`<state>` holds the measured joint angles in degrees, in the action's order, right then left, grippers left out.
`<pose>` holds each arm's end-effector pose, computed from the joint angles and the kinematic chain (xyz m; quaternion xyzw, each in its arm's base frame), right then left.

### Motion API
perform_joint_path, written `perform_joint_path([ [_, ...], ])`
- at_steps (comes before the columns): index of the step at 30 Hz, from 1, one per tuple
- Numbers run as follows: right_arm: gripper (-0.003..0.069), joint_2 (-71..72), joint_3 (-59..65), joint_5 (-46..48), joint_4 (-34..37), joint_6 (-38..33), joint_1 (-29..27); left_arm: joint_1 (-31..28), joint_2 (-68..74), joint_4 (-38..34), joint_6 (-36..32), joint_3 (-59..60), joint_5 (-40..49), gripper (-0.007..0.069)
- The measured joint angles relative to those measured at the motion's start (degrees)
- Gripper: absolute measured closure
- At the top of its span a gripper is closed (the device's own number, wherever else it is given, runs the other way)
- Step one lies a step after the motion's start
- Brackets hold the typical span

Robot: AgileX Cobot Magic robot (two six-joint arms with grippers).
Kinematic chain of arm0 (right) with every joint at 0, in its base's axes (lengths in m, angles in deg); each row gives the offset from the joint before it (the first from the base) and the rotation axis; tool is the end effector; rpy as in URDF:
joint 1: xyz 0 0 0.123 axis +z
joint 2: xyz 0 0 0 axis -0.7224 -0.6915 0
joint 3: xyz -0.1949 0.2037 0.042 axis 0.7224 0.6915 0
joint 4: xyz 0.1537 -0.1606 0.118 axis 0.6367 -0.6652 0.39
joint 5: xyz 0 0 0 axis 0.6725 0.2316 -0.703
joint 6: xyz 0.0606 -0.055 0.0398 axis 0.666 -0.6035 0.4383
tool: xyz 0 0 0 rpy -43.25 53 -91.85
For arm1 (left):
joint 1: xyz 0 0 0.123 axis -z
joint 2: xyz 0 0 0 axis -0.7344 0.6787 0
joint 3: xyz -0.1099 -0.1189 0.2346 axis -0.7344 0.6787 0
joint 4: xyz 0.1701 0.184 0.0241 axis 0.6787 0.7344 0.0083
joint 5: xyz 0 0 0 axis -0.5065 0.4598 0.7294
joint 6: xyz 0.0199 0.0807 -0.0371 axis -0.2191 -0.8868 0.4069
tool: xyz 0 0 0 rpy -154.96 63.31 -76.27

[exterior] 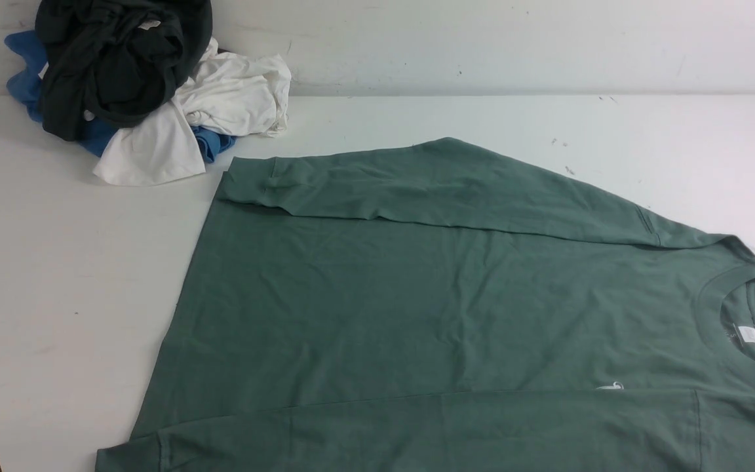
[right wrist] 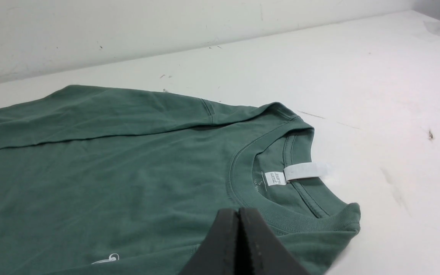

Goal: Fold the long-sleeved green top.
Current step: Use the left arm to clamp the cuff closest to it

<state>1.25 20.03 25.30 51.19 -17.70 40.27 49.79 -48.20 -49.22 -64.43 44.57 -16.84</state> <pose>0.0528 -0.0047 0.1733 0.0933 0.7949 0.0129 0.5994 0.0530 -0.0037 0.1731 0.0024 0.7999 -0.0337 0.5992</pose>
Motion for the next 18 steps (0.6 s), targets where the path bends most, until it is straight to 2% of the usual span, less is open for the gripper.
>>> perform_joint_path([
  [10, 0.0673, 0.0, 0.0, 0.0, -0.9, -0.4, 0.0, 0.0, 0.0, 0.0, 0.0, 0.0, 0.0, 0.0629],
  [18, 0.0673, 0.0, 0.0, 0.0, 1.0, -0.4, 0.0, 0.0, 0.0, 0.0, 0.0, 0.0, 0.0, 0.0629],
])
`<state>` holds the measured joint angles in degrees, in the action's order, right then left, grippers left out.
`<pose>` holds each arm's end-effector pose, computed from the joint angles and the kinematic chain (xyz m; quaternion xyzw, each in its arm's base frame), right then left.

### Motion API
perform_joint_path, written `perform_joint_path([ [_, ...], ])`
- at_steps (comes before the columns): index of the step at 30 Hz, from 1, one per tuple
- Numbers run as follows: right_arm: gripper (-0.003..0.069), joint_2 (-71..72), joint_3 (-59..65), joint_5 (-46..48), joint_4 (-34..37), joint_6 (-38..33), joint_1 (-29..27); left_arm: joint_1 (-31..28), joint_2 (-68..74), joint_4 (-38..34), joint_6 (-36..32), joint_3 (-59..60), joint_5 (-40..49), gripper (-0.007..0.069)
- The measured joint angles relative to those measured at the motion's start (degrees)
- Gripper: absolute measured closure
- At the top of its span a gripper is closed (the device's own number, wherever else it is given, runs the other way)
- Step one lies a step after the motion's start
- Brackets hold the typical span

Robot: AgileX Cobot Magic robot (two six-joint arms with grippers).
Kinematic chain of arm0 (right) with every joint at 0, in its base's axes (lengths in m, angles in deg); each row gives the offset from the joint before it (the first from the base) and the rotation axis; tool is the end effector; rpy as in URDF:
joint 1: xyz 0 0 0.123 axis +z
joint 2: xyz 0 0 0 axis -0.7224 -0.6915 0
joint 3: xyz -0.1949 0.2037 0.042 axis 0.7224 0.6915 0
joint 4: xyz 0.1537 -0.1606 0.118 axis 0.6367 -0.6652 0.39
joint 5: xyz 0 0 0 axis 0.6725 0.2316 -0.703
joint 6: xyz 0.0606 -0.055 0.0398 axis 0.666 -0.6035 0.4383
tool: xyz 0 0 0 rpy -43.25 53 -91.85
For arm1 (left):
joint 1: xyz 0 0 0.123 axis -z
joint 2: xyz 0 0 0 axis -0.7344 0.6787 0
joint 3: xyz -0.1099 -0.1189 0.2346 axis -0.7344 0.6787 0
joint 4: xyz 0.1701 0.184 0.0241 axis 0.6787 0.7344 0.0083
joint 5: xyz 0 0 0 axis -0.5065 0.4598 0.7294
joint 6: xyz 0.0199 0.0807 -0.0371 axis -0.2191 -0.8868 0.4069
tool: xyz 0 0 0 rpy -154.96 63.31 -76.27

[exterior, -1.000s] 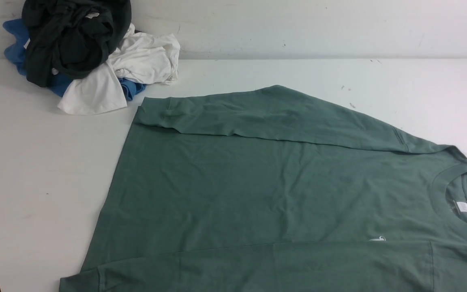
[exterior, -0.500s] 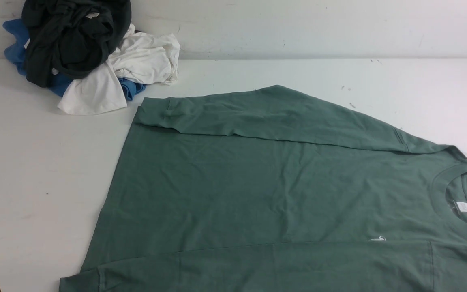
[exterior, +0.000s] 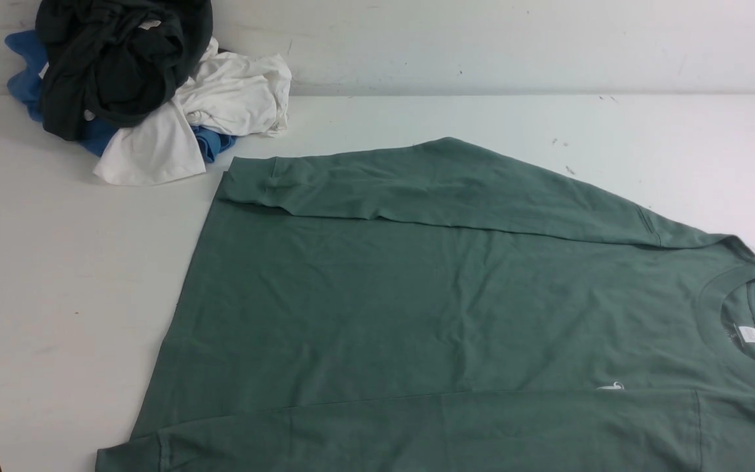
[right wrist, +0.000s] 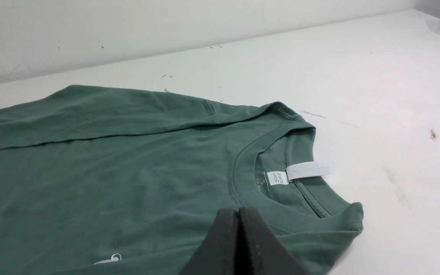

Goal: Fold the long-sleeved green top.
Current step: Use the left arm to clamp the cuff closest to it

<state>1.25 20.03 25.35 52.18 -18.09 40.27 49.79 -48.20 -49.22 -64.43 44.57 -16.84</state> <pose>0.0528 -0.0041 0.1733 0.0952 0.7948 0.0181 0.5990 0.0530 -0.0037 0.1731 0.0024 0.7999 -0.0337 0.5992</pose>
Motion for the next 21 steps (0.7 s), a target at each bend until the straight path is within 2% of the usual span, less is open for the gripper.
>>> perform_joint_path([
  [21, 0.0673, 0.0, 0.0, 0.0, 0.3, 0.0, 0.0, 0.0, 0.0, -0.5, 0.4, 0.0, -0.1, 0.0629],
])
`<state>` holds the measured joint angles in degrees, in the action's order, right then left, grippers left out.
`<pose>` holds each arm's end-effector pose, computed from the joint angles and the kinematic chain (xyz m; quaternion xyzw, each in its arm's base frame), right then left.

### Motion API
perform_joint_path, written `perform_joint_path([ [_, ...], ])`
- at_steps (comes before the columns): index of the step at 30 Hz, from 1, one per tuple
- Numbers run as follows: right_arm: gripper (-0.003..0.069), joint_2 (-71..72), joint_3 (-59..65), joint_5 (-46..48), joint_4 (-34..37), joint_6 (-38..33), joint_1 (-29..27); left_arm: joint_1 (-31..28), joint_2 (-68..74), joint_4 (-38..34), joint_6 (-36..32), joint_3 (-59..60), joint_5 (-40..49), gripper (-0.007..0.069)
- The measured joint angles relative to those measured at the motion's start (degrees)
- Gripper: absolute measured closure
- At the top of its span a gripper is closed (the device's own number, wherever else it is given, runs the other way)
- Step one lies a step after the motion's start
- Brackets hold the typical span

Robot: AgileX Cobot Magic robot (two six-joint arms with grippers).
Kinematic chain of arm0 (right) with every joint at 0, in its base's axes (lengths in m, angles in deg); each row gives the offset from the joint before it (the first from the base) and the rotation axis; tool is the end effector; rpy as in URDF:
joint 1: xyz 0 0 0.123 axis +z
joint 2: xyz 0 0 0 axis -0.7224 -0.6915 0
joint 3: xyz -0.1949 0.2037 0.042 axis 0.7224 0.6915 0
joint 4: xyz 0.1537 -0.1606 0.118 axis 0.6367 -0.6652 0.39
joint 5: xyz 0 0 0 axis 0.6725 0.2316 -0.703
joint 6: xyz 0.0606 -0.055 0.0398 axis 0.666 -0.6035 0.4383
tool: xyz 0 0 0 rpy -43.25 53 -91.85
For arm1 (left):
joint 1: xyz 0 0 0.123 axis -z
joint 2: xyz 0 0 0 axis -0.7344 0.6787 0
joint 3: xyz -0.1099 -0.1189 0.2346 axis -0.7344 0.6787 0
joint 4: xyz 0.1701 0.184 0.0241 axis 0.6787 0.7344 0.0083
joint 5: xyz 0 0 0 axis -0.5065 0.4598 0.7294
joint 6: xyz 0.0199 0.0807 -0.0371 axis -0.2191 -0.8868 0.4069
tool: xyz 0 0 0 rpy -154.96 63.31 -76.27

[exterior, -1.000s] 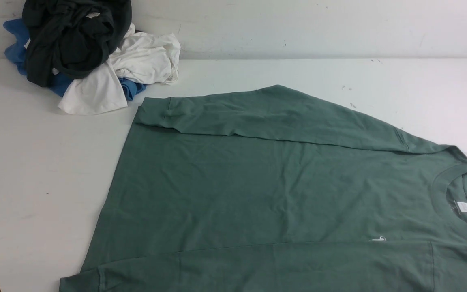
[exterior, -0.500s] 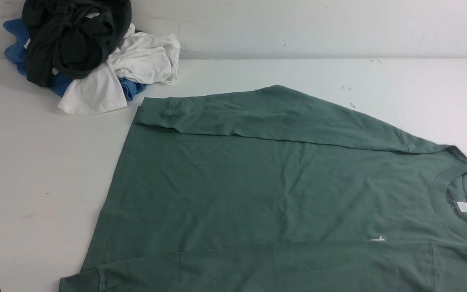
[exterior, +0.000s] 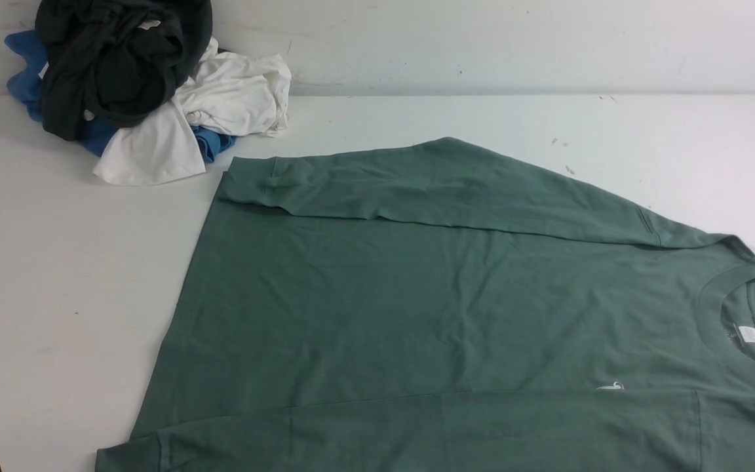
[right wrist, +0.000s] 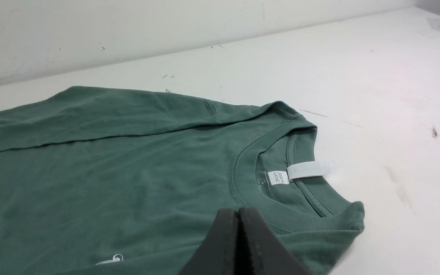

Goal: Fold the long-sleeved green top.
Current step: Use the left arm to clamp the cuff closest to it

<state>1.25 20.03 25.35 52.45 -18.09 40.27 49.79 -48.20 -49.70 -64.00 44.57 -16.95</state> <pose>0.0528 -0.0039 0.1733 0.0965 0.7947 0.0201 0.5990 0.0530 -0.0040 0.1733 -0.0029 0.7992 -0.0395 0.5997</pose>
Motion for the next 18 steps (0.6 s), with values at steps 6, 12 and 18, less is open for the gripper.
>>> perform_joint_path([
  [6, 0.0673, 0.0, 0.0, 0.0, 5.7, 0.6, 0.0, 0.0, 0.0, -10.1, 4.5, 0.0, 0.0, 0.0629],
  [12, 0.0673, 0.0, 0.1, 0.8, 31.1, 11.3, 0.0, 0.0, 0.0, -37.5, 15.5, 0.1, 0.3, 0.0629],
  [18, 0.0673, 0.0, 0.0, 0.2, 47.5, 14.3, 0.0, 0.0, 0.0, -43.8, 16.6, 0.1, 0.2, 0.0629],
])
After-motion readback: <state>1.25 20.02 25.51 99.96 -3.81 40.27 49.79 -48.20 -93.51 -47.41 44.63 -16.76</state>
